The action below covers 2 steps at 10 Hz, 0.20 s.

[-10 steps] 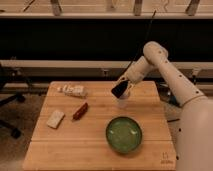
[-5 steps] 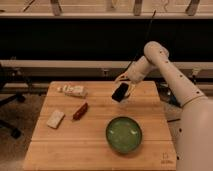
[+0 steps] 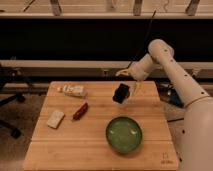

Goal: Place the eraser in the ceramic cup

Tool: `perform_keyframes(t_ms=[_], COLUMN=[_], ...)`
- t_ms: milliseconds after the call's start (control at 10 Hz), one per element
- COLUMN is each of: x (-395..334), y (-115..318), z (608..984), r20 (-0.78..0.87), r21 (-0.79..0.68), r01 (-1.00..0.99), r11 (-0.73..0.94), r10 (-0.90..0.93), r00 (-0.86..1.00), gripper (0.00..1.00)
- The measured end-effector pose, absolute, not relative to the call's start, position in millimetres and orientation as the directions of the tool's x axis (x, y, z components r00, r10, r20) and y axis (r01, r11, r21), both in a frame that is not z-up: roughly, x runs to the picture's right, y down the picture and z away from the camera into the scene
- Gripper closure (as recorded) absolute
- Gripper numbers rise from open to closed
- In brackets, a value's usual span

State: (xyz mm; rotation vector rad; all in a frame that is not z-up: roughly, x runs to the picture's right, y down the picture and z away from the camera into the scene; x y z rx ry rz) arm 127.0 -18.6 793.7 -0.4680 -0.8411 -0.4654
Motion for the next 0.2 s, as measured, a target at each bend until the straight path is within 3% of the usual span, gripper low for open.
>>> perform_keyframes(t_ms=[200], x=[129.5], y=[-24.1], z=[787.1], r20=[0.792], r21=[-0.210], r01=[0.568], r11=[0.796], r10=[-0.202], r00=[0.576], gripper=[0.20])
